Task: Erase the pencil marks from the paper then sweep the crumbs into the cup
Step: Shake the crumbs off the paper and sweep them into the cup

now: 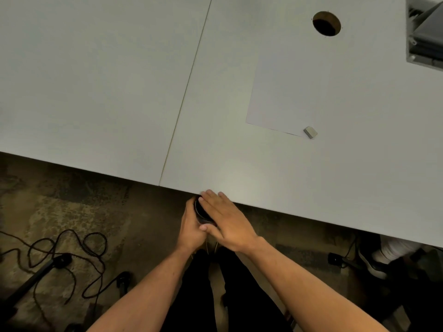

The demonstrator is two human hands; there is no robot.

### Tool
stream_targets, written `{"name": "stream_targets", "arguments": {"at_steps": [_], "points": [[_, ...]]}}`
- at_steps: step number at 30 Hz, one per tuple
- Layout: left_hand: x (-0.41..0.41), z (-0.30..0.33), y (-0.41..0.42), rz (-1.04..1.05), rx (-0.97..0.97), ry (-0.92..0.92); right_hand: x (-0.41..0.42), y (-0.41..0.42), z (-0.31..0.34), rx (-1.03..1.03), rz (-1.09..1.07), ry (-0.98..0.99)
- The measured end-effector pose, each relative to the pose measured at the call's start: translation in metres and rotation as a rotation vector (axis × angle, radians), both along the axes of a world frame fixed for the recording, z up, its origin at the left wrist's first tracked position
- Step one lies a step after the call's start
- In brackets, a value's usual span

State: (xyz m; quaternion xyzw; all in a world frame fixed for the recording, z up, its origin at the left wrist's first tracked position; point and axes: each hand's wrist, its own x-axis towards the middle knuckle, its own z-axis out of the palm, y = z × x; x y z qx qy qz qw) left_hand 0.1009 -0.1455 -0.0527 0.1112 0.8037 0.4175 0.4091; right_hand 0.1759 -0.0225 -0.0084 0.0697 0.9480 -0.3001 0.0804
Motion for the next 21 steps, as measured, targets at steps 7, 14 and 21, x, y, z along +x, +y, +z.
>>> {"name": "stream_targets", "arguments": {"at_steps": [7, 14, 21], "points": [[0.0, 0.005, -0.042, -0.013, -0.055, -0.023, 0.03, 0.039, 0.008, 0.022, -0.482, 0.044], [0.008, 0.038, -0.074, -0.059, 0.007, 0.021, 0.059, 0.079, 0.001, 0.203, -0.472, -0.18], [0.009, 0.086, -0.055, 0.049, 0.114, 0.087, 0.067, 0.077, 0.012, 0.206, -0.405, -0.176]]}}
